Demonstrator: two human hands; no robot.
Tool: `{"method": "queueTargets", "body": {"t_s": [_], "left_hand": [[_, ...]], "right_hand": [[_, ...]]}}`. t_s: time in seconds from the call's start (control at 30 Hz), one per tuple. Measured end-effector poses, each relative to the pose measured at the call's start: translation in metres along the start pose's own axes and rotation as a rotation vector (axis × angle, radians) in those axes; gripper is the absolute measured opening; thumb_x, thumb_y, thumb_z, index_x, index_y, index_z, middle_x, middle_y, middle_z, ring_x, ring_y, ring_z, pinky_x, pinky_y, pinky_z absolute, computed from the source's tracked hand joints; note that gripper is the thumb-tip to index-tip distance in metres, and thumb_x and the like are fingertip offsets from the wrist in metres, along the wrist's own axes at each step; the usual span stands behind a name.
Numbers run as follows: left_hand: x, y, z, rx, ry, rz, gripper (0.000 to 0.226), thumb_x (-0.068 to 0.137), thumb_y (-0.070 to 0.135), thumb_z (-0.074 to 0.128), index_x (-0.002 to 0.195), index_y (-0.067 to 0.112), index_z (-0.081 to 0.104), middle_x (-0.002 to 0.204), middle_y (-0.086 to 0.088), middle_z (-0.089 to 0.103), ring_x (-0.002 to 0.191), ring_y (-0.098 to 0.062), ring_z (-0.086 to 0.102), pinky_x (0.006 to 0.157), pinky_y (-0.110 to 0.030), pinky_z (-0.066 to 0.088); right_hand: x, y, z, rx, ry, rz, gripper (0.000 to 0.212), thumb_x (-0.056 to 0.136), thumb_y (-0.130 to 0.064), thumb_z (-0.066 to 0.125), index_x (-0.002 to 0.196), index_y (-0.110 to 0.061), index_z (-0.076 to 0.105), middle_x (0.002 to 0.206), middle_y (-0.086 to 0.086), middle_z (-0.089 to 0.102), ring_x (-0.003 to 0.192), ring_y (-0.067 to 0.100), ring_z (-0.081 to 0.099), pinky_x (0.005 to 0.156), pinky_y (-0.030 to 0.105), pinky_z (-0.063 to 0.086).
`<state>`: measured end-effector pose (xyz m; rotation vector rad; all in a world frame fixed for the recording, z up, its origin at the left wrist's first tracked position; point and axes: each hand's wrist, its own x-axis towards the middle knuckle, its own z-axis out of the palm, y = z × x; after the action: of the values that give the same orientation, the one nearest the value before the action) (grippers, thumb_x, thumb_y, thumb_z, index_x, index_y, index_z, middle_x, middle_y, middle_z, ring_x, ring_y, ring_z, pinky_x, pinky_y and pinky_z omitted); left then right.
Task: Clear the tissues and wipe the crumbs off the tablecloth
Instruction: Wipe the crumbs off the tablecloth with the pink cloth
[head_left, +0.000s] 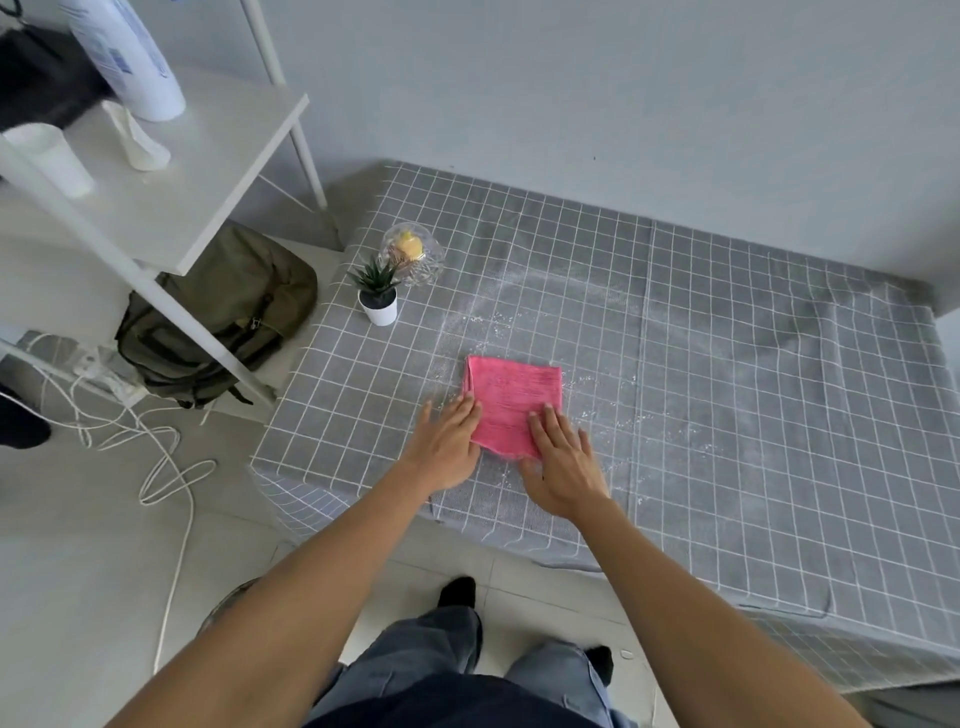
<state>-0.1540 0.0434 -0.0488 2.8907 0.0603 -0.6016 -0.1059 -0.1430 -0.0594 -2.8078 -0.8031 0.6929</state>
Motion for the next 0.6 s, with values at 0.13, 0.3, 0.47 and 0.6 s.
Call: {"method": "queueTargets", "body": {"t_s": [0.13,0.3,0.47,0.6], "left_hand": [[0.001,-0.017,-0.004,-0.158,0.074,0.004,0.060,0.100,0.029,0.025,0.151,0.014,-0.002,0.159,-0.001,-0.007,0.147,-0.012,-0.004,0.119,-0.046,-0.007],[0.015,-0.062,0.006,-0.155,0.155,-0.166,0.061,0.101,0.042,0.017,0.151,0.012,-0.002,0.159,-0.004,-0.010,0.147,-0.017,-0.009,0.120,-0.040,-0.005],[0.035,-0.096,0.014,-0.132,0.244,-0.279,0.057,0.102,0.042,0.014,0.152,0.018,0.002,0.160,-0.005,-0.007,0.147,-0.020,-0.009,0.119,-0.044,-0.003],[0.034,-0.107,0.029,-0.130,0.327,-0.281,0.058,0.098,0.048,0.005,0.152,0.027,0.002,0.159,0.000,-0.007,0.147,-0.018,-0.009,0.118,-0.046,-0.006]], "right_hand": [[0.005,-0.005,-0.002,0.058,0.079,-0.009,0.089,0.081,-0.077,0.005,0.153,-0.024,-0.001,0.158,0.007,-0.014,0.147,0.021,-0.009,0.117,0.044,-0.010],[0.035,-0.028,-0.003,0.129,0.197,0.106,0.086,0.082,-0.076,0.007,0.153,-0.027,0.000,0.159,0.007,-0.015,0.146,0.022,-0.015,0.118,0.047,-0.007],[0.067,-0.056,0.007,0.090,0.185,0.209,0.083,0.086,-0.075,0.016,0.150,-0.030,-0.013,0.157,0.007,-0.023,0.144,0.023,-0.022,0.113,0.045,-0.018],[0.076,-0.062,0.025,0.093,0.211,0.271,0.085,0.084,-0.078,0.018,0.149,-0.034,-0.016,0.157,0.005,-0.024,0.144,0.023,-0.023,0.113,0.048,-0.018]]}}
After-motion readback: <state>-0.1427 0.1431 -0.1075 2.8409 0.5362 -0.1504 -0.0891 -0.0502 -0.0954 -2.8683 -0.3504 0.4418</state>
